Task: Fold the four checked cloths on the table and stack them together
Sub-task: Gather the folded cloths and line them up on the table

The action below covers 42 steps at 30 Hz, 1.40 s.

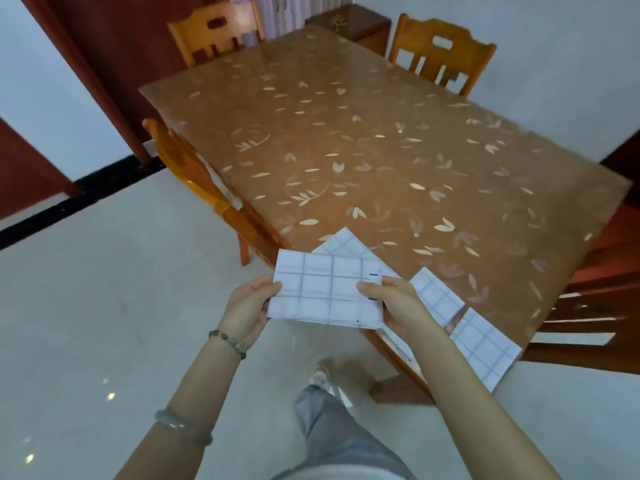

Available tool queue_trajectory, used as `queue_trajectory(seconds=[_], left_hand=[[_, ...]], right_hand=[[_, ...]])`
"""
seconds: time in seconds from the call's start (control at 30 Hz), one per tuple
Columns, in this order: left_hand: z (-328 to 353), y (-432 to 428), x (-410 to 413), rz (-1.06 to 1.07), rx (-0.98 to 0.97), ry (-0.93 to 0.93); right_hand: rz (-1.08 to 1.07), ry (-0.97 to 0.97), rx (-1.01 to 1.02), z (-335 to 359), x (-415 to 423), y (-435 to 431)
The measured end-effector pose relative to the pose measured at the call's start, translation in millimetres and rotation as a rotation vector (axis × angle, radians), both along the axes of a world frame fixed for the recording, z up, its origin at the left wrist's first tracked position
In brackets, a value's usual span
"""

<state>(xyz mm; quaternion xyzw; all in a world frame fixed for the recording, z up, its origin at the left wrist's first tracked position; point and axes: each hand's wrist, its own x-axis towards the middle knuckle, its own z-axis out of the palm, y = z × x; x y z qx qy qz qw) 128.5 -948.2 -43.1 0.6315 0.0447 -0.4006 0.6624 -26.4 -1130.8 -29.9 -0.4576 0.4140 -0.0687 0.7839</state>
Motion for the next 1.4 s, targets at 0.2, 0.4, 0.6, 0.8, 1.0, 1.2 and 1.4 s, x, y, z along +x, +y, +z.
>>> queue_trajectory(seconds=[0.2, 0.4, 0.6, 0.8, 1.0, 1.2, 1.4], left_hand=[[-5, -66, 52, -0.153, 0.074, -0.084], [-7, -134, 82, -0.291, 0.045, -0.092], [-14, -189, 104, -0.487, 0.155, -0.106], [-25, -244, 129, -0.671, 0.188, -0.133], [-38, -304, 142, -0.771, 0.207, -0.150], [-61, -348, 141, -0.900, 0.294, -0.146], [-78, -376, 124, -0.934, 0.396, -0.337]], right_hand=[[-0.160, 0.093, -0.062, -6, 32, -48], [-0.271, 0.142, -0.057, -17, 37, -88], [-0.422, 0.149, -0.022, -15, 37, -112], [-0.558, 0.122, 0.044, -19, 41, -135], [-0.765, 0.190, 0.080, -34, 50, -159], [-0.953, 0.365, 0.082, -64, 58, -189], [-0.930, 0.634, -0.057, -84, 63, -212]])
